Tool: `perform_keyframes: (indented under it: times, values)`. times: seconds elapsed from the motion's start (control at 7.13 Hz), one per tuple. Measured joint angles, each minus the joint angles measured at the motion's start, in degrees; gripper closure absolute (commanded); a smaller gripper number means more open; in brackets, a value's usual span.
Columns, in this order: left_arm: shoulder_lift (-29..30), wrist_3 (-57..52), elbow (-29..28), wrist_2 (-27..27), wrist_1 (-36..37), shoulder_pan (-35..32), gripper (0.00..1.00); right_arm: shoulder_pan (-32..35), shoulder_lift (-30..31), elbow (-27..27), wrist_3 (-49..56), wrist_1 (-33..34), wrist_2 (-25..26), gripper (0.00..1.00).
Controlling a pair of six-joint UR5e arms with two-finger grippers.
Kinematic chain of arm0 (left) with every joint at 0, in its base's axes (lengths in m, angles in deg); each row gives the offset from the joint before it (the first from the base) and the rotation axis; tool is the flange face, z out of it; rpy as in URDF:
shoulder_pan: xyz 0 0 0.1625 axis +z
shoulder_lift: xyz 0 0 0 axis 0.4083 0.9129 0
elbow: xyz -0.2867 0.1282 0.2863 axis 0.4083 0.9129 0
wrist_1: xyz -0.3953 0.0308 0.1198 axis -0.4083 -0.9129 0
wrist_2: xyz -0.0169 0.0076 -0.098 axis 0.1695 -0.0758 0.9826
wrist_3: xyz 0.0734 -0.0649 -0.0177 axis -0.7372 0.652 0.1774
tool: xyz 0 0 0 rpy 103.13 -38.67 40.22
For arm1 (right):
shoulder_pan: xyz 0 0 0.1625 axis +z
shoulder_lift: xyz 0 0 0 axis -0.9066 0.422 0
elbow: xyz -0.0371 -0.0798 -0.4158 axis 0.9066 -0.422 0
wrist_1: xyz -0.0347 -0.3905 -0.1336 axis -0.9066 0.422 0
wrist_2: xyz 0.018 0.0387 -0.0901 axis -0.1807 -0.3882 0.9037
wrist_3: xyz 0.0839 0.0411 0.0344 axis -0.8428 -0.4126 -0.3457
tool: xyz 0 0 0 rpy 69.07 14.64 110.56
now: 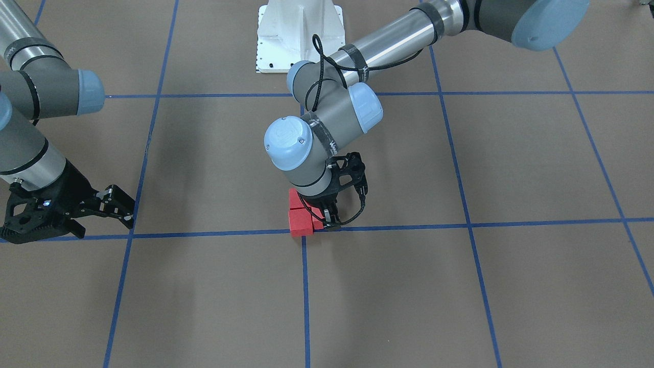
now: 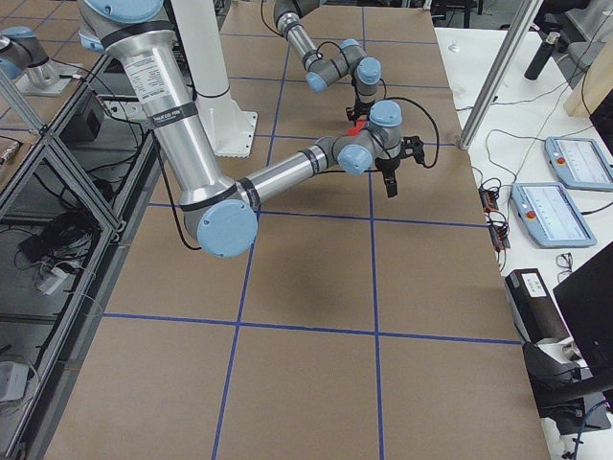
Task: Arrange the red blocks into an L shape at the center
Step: 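Lower the cube beside the farther cube of the pair and adjust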
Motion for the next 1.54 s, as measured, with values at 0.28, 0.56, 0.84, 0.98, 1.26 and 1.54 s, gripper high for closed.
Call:
perform_keyframes:
  times: [0.28, 0.56, 0.84, 0.98, 1.26, 1.54]
  values:
    - [-0.1, 0.0, 0.0, -0.1, -0.1, 0.0, 0.61, 0.0, 0.2, 0.0, 0.0, 0.0, -0.1, 0.01]
    - [0.0, -0.4, 0.0, -0.1, -0.3, 0.0, 0.52, 0.0, 0.3, 0.2, 0.0, 0.0, -0.1, 0.01]
    - [0.1, -0.2, 0.1, -0.1, -0.4, 0.0, 0.00, 0.1, 0.5, 0.5, 0.0, 0.0, -0.1, 0.01]
    - [0.1, -0.1, 0.1, -0.1, -0.5, 0.1, 0.00, 0.1, 0.7, 0.7, 0.0, 0.0, -0.1, 0.01]
    - [0.1, 0.0, 0.1, 0.0, -0.7, 0.1, 0.00, 0.1, 1.1, 1.0, 0.0, 0.0, -0.1, 0.01]
    - [0.1, 0.0, 0.1, 0.0, -0.7, 0.2, 0.00, 0.1, 1.7, 1.4, 0.0, 0.0, -0.1, 0.01]
